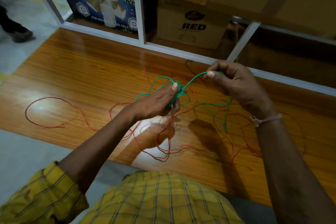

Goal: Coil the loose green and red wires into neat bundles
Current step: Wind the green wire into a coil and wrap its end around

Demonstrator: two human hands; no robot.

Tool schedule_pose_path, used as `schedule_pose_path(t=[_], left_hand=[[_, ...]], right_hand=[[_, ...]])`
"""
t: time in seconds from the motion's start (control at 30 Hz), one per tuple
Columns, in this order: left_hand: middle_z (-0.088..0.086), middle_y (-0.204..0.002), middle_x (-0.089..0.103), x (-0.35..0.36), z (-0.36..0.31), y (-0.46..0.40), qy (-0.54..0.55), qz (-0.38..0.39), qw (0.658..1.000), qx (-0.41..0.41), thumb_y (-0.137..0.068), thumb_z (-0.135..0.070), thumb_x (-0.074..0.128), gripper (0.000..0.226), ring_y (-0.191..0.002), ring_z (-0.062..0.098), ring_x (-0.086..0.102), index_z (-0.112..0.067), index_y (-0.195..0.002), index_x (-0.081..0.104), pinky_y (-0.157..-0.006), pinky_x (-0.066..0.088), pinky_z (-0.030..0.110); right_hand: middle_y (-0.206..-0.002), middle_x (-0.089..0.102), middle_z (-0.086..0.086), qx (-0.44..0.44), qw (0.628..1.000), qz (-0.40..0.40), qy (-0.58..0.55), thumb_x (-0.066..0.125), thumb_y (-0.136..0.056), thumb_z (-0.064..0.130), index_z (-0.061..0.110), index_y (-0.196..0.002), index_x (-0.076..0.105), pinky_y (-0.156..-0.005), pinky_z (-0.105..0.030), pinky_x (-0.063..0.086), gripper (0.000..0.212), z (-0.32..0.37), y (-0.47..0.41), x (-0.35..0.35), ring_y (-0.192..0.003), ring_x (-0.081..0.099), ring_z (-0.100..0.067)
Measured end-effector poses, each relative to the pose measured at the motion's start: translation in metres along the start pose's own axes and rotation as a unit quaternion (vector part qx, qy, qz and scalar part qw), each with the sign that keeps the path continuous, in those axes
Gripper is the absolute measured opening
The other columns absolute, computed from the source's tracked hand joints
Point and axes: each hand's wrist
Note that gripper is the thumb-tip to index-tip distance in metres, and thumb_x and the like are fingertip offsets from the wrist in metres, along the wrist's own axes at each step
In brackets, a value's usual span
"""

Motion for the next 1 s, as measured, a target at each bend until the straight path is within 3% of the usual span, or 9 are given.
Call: schedule_pose_path(t=[0.13,0.2,0.37,0.47,0.53,0.63,0.73,0.87,1.0], left_hand=[[0.010,-0.076,0.050,0.005,-0.013,0.010,0.160,0.111,0.981,0.016,-0.113,-0.050,0.019,0.065,-0.052,0.019,0.024,-0.002,-0.142,0.051,-0.049,0.021,0.032],[0.010,-0.063,0.041,0.004,-0.020,0.009,0.228,0.160,0.960,0.037,-0.109,-0.057,0.014,0.083,-0.045,0.016,0.017,0.016,-0.121,0.052,-0.046,0.022,0.022],[0.003,-0.043,0.017,-0.003,-0.038,0.005,0.362,0.129,0.921,0.067,-0.095,-0.072,0.000,0.089,-0.036,0.010,0.013,-0.001,-0.086,0.053,-0.044,0.023,0.023],[-0.004,-0.053,0.052,-0.007,-0.037,-0.001,0.412,0.061,0.905,0.085,-0.099,-0.068,-0.010,0.092,-0.036,0.006,0.018,-0.001,-0.103,0.053,-0.045,0.027,0.021],[0.001,-0.088,0.068,-0.010,-0.034,-0.007,0.424,0.000,0.900,0.098,-0.102,-0.067,-0.007,0.092,-0.038,0.004,0.028,0.001,-0.117,0.052,-0.047,0.028,0.022],[0.017,-0.110,0.063,-0.013,-0.027,-0.020,0.360,-0.136,0.921,0.064,-0.106,-0.064,-0.005,0.095,-0.047,0.010,0.044,0.010,-0.133,0.050,-0.056,0.033,0.028],[0.026,-0.087,0.064,-0.011,-0.018,-0.024,0.161,-0.218,0.962,0.011,-0.104,-0.067,-0.002,0.091,-0.060,0.021,0.059,-0.001,-0.127,0.056,-0.073,0.047,0.038],[0.000,-0.091,0.069,-0.013,-0.001,-0.021,-0.050,-0.211,0.976,0.011,-0.085,-0.094,0.012,0.100,-0.068,0.014,0.071,-0.010,-0.124,0.048,-0.069,0.052,0.032],[-0.011,-0.078,0.059,-0.011,0.004,-0.009,-0.168,-0.139,0.976,0.002,-0.079,-0.098,0.003,0.108,-0.062,-0.005,0.061,-0.011,-0.114,0.057,-0.064,0.044,0.029]], right_hand=[[-0.084,0.063,-0.001,-0.011,0.996,-0.081,0.032,0.073,-0.099,0.016,0.003,-0.097,0.069,-0.072,-0.022,0.044,0.014,-0.027,-0.020,0.017,-0.078,0.054,-0.003],[-0.086,0.065,-0.010,0.008,0.995,-0.098,0.026,0.074,-0.098,0.021,0.008,-0.095,0.070,-0.075,-0.031,0.045,0.014,-0.044,-0.026,0.033,-0.083,0.056,-0.009],[-0.064,0.061,-0.002,0.111,0.993,-0.021,-0.042,0.060,-0.099,0.040,0.029,-0.082,0.075,-0.056,-0.023,0.040,0.025,-0.059,-0.011,0.077,-0.060,0.050,-0.004],[-0.059,0.050,0.004,0.185,0.978,0.074,-0.069,0.050,-0.110,0.039,0.026,-0.090,0.075,-0.037,-0.018,0.031,0.034,-0.059,0.008,0.095,-0.039,0.037,-0.006],[-0.062,0.051,0.001,0.208,0.966,0.136,-0.070,0.046,-0.112,0.041,0.021,-0.100,0.072,-0.035,-0.020,0.034,0.035,-0.055,0.019,0.104,-0.037,0.037,-0.009],[-0.063,0.060,-0.003,0.207,0.959,0.195,-0.020,0.047,-0.111,0.041,0.033,-0.104,0.073,-0.036,-0.022,0.036,0.028,-0.039,0.031,0.111,-0.035,0.040,-0.011],[-0.068,0.069,-0.011,0.163,0.956,0.242,0.034,0.053,-0.110,0.039,0.029,-0.117,0.071,-0.036,-0.022,0.037,0.023,-0.015,0.038,0.104,-0.034,0.044,-0.008],[-0.065,0.071,-0.004,0.098,0.956,0.270,0.051,0.067,-0.104,0.023,0.026,-0.126,0.072,-0.043,-0.020,0.040,0.023,0.009,0.035,0.074,-0.042,0.053,-0.003],[-0.059,0.059,-0.001,0.062,0.984,0.169,-0.012,0.069,-0.100,0.029,0.010,-0.108,0.075,-0.039,-0.023,0.036,0.022,0.021,0.025,0.036,-0.045,0.046,-0.012]])
Point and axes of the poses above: each hand's wrist, its own y-axis away from the middle knuckle, its own x-axis out of the palm, z = x × y
